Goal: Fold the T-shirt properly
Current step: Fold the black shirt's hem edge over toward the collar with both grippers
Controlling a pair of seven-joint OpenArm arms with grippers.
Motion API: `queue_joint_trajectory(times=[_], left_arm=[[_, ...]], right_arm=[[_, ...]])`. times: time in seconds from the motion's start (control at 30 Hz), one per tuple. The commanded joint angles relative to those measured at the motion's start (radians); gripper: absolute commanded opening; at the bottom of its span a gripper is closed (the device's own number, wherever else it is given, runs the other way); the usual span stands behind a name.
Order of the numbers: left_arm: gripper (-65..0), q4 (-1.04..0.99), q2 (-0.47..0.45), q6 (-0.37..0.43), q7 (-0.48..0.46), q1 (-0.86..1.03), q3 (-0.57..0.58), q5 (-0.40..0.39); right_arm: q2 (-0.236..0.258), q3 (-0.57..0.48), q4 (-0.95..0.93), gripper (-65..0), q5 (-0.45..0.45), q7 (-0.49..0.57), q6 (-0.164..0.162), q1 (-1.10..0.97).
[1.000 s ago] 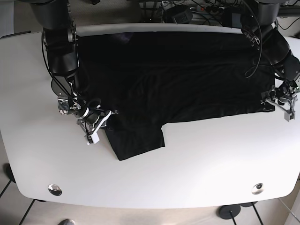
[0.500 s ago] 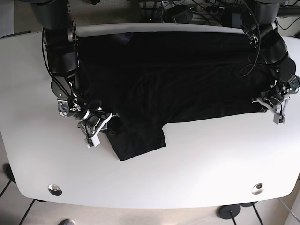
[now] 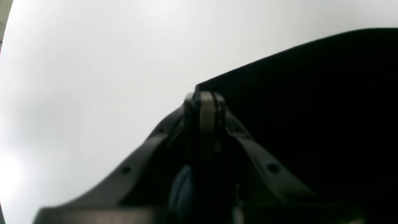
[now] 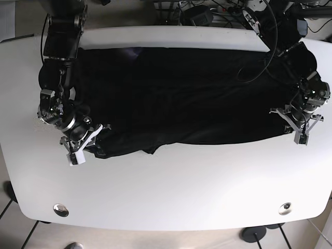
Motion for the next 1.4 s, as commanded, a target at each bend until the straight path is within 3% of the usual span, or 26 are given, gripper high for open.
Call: queue_joint_trajectory(times=[0.03,0.1,0.17,0.23,0.63,0.67,0.7,0.73,0.8,0.87,0.93,1.0,1.07,1.17,1.27,1.4], left_arm=[[-65.0,0.058,-0.02,0.003,0.0,0.016,-0.005,-0.005],[-65.0,0.081,-0.023,0.003,0.023,0.052,-0.028,-0.005],[-65.0,0.083,-0.022,0.003,0.055,0.075,-0.087,-0.005],[-65.0,0.083,-0.02,0.003,0.066,0.092,-0.117,-0.005],[-65.0,0.078,-0.046,0.003,0.066,0.237,-0.114,-0.005],[-65.0,0.083,-0.045,0.003,0.066,0.242,-0.114,-0.005],[-57.4,0.083,-0.045,0.003,0.066,0.256,-0.114,-0.005],[-47.1,0.083,-0.045,0.003,0.066,0.262,-0.117,-0.005],[-37.2,0.083,-0.045,0.003,0.065,0.262,-0.117,-0.005],[-38.3,0.083,-0.045,0.003,0.065,0.26,-0.117,-0.005],[-39.9,0.112,-0.045,0.003,0.065,0.259,-0.117,-0.005],[-39.9,0.236,-0.04,0.003,0.065,0.263,-0.116,-0.005],[-39.9,0.259,-0.016,0.003,0.065,0.263,-0.103,-0.005],[-39.9,0.255,0.006,0.003,0.065,0.262,-0.06,-0.003],[-39.9,0.259,0.049,0.003,0.065,0.265,-0.037,0.003],[-39.9,0.256,0.052,0.003,0.065,0.283,-0.041,0.003]], right_arm=[[0.006,0.076,0.099,-63.6,0.012,-0.031,0.005,-0.036],[-0.018,0.163,0.197,-63.6,0.012,-0.117,0.011,-0.098],[-0.041,0.214,0.275,-63.6,0.012,-0.158,0.043,-0.158],[-0.061,0.243,0.354,-63.6,0.012,-0.181,0.056,-0.238],[-0.071,0.243,0.417,-62.1,0.012,-0.178,0.057,-0.497],[-0.071,0.243,0.417,-59.3,0.012,-0.178,0.057,-0.507],[-0.071,0.243,0.42,-49.5,0.012,-0.178,0.057,-0.517],[-0.071,0.243,0.421,-35.5,0.012,-0.178,0.057,-0.528],[-0.071,0.243,0.424,-14.1,0.012,-0.178,0.059,-0.536],[-0.071,0.266,0.449,-4.9,0.068,-0.178,0.059,-0.548],[-0.069,0.303,0.46,-4.8,0.147,-0.178,0.059,-0.55],[-0.031,0.304,0.458,-4.4,0.226,-0.178,0.054,-0.502],[-0.029,0.287,0.429,-4.4,0.226,-0.183,0.049,-0.444],[-0.018,0.2,0.291,-4.4,0.171,-0.179,0.049,-0.322],[-0.031,0.125,0.088,-4.4,0.047,-0.121,0.057,-0.203],[-0.04,0.059,-0.041,-4.4,-0.016,-0.064,0.056,-0.16]])
